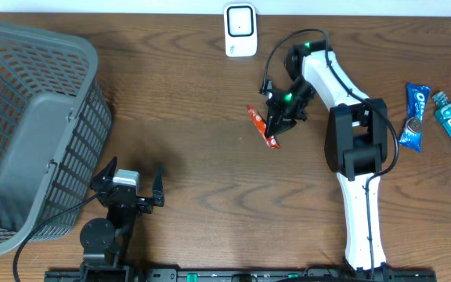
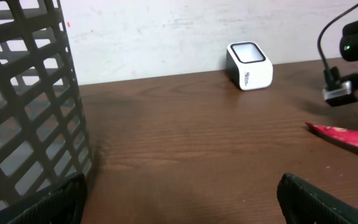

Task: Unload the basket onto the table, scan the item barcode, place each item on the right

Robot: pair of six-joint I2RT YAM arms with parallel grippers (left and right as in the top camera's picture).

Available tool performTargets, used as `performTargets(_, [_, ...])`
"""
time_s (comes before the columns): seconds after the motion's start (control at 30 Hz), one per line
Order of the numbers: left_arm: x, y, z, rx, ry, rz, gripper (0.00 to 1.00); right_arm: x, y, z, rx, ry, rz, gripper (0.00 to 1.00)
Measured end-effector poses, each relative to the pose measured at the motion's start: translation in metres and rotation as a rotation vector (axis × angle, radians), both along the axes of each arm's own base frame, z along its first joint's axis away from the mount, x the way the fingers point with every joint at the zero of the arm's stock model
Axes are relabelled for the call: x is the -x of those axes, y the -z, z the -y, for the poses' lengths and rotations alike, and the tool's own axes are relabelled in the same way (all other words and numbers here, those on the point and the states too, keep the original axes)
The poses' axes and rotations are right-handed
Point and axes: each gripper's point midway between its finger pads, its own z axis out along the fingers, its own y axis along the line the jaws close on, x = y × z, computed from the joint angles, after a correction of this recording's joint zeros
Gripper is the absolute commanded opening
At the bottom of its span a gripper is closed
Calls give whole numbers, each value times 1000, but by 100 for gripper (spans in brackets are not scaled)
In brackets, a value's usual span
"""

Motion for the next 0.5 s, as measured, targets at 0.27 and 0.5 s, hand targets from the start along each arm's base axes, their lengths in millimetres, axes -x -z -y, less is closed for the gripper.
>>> performTargets(0.27, [0,0,0,0,0,-2,98,-16,-73,-37,-221,208,-79,1])
performTargets(0.5, [0,0,0,0,0,-2,98,-22,-96,-54,-345,321,-171,4])
